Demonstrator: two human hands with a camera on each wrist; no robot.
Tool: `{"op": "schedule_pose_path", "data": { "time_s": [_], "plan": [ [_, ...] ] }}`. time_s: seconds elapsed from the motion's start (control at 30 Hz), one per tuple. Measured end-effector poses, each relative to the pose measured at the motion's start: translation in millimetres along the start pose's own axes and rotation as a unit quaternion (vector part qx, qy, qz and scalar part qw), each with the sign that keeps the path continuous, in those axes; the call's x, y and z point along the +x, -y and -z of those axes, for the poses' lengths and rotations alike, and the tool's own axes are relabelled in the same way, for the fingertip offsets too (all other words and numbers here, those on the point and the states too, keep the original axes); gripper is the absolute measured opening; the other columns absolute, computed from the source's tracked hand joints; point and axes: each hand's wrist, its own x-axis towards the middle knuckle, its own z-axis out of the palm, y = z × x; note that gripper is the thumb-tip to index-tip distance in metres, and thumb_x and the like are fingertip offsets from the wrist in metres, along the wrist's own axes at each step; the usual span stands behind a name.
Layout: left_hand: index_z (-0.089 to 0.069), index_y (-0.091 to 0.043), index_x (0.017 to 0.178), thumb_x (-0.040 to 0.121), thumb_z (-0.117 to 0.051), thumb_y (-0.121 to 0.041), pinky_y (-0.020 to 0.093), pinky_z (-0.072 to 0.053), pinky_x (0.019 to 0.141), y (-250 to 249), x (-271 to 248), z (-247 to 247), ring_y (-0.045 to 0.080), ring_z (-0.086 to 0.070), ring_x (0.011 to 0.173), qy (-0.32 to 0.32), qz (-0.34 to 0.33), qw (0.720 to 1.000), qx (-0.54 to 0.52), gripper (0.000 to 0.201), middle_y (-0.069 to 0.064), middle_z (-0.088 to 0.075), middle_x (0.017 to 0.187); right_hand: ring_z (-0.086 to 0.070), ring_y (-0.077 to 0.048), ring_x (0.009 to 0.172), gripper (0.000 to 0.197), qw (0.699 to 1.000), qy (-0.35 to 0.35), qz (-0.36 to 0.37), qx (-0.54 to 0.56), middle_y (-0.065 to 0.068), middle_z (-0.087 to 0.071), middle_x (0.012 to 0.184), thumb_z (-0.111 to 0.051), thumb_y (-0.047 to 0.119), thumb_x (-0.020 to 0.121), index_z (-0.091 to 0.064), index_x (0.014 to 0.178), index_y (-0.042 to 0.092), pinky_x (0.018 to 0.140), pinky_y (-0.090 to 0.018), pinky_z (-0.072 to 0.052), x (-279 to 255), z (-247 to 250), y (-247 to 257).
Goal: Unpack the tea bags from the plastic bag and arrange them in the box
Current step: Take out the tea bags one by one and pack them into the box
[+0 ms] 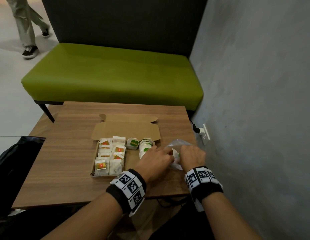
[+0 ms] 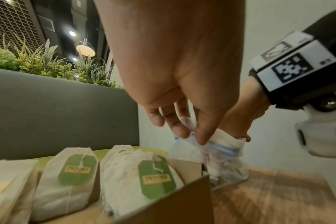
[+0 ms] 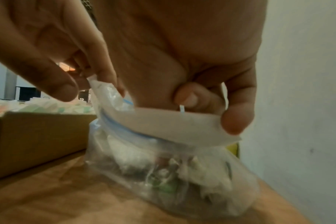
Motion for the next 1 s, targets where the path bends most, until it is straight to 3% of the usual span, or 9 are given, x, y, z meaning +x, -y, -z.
{"op": "schedule_pose_path", "data": {
  "time_s": [0.1, 0.33, 0.5, 0.6, 0.73, 0.83, 0.93, 1.0],
  "plan": [
    [-0.064, -0.016, 0.123, 0.098, -0.051, -0.02, 0.038, -0.037, 0.09, 0.4, 1.9, -2.8, 0.028, -0.057, 0.114, 0.001, -0.005, 1.0, 0.001, 0.029, 0.005, -0.051, 0.134, -0.069, -0.02, 0.098, 0.017, 1.0, 0.014, 0.007, -0.003, -0.002, -0.072, 0.103, -0.054, 0.016, 0.097, -0.071, 0.097, 0.017, 0.073, -0.032, -0.051, -0.3, -2.5, 0.2],
    [-0.065, -0.016, 0.122, 0.096, -0.053, -0.017, 0.041, -0.039, 0.091, -1.0, 1.6, -3.0, 0.03, -0.059, 0.111, -0.001, 0.001, 1.0, -0.012, 0.029, 0.006, -0.052, 0.132, -0.069, -0.019, 0.096, 0.021, 0.999, -0.041, 0.028, 0.021, -0.001, -0.071, 0.104, -0.047, 0.014, 0.101, -0.067, 0.1, 0.016, 0.07, -0.029, -0.048, -9.8, -4.2, -6.6],
    [-0.063, -0.014, 0.125, 0.095, -0.055, -0.015, 0.04, -0.04, 0.095, -3.4, 0.4, 3.2, 0.028, -0.057, 0.112, -0.004, 0.0, 1.0, -0.028, 0.031, 0.007, -0.052, 0.134, -0.066, -0.02, 0.095, 0.023, 0.99, -0.065, 0.021, 0.121, -0.002, -0.069, 0.103, -0.046, 0.031, 0.103, -0.066, 0.107, 0.02, 0.066, -0.027, -0.035, -17.1, -0.7, -19.3],
    [-0.063, -0.013, 0.125, 0.095, -0.057, -0.015, 0.042, -0.041, 0.099, -2.8, 0.3, 5.0, 0.029, -0.057, 0.113, 0.001, 0.003, 0.999, -0.035, 0.031, 0.007, -0.051, 0.136, -0.067, -0.024, 0.091, 0.025, 0.978, -0.085, 0.0, 0.192, -0.005, -0.072, 0.099, -0.05, 0.035, 0.102, -0.069, 0.113, 0.024, 0.067, -0.027, -0.037, -18.9, 1.3, -26.1],
    [-0.063, -0.013, 0.125, 0.092, -0.06, -0.011, 0.042, -0.042, 0.101, -1.3, -1.1, 7.7, 0.029, -0.057, 0.114, 0.005, 0.013, 0.998, -0.065, 0.034, 0.005, -0.052, 0.137, -0.07, -0.026, 0.077, 0.018, 0.927, -0.17, -0.006, 0.334, -0.008, -0.076, 0.083, -0.063, 0.028, 0.095, -0.076, 0.105, 0.019, 0.066, -0.031, -0.05, -23.0, 5.2, -38.1],
    [-0.063, -0.015, 0.127, 0.091, -0.059, -0.009, 0.038, -0.044, 0.1, 0.2, -3.4, 8.4, 0.026, -0.057, 0.117, -0.005, 0.017, 0.994, -0.112, 0.038, 0.002, -0.052, 0.139, -0.071, -0.018, 0.067, 0.016, 0.884, -0.217, -0.003, 0.415, -0.002, -0.076, 0.076, -0.07, 0.028, 0.091, -0.078, 0.102, 0.019, 0.068, -0.035, -0.058, -25.5, 17.2, -46.9],
    [-0.065, -0.015, 0.125, 0.091, -0.057, -0.008, 0.03, -0.044, 0.1, -0.4, -6.6, 10.4, 0.02, -0.056, 0.12, -0.038, 0.025, 0.98, -0.194, 0.036, 0.0, -0.055, 0.137, -0.071, -0.01, 0.066, 0.017, 0.832, -0.235, 0.01, 0.503, 0.008, -0.076, 0.076, -0.074, 0.035, 0.086, -0.079, 0.098, 0.024, 0.067, -0.035, -0.06, -29.7, 34.5, -52.2],
    [-0.069, -0.015, 0.118, 0.092, -0.056, -0.008, 0.021, -0.041, 0.096, -1.3, -8.4, 13.1, 0.016, -0.057, 0.115, -0.08, 0.044, 0.965, -0.244, 0.03, 0.0, -0.06, 0.133, -0.072, -0.009, 0.067, 0.016, 0.808, -0.233, 0.013, 0.541, 0.007, -0.076, 0.075, -0.077, 0.033, 0.083, -0.08, 0.095, 0.022, 0.068, -0.032, -0.06, -31.4, 44.4, -53.4]
  ]
}}
